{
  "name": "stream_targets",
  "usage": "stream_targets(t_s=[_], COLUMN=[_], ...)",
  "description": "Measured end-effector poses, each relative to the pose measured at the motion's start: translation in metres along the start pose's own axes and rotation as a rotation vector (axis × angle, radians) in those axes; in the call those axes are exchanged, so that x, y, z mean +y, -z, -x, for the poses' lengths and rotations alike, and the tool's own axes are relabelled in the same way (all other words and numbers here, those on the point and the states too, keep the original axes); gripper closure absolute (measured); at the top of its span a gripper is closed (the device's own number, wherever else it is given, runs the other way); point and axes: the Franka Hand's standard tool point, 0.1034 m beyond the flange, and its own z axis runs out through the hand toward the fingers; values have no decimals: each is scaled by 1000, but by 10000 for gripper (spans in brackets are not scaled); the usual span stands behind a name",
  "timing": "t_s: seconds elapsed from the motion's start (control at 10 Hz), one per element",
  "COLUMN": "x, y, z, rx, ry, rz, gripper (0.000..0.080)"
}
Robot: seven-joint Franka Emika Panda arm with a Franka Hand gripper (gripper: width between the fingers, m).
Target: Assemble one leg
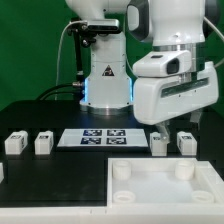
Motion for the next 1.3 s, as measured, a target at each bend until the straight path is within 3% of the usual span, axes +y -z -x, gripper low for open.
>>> stream_targets(t_s=[0.2,0.3,0.5,0.9,1.1,1.3], x=[-3,-17,-31,-29,-43,-51], y=[-1,-4,-8,-7,-7,-12], z=[0,10,13,14,24,29], rx=[2,-9,-19,-46,-239,-464], ry=[-169,-359,-567,-553,-564,-554], rz=[-10,-20,-34,-38,-71,-124], gripper=[150,150,150,150,150,150])
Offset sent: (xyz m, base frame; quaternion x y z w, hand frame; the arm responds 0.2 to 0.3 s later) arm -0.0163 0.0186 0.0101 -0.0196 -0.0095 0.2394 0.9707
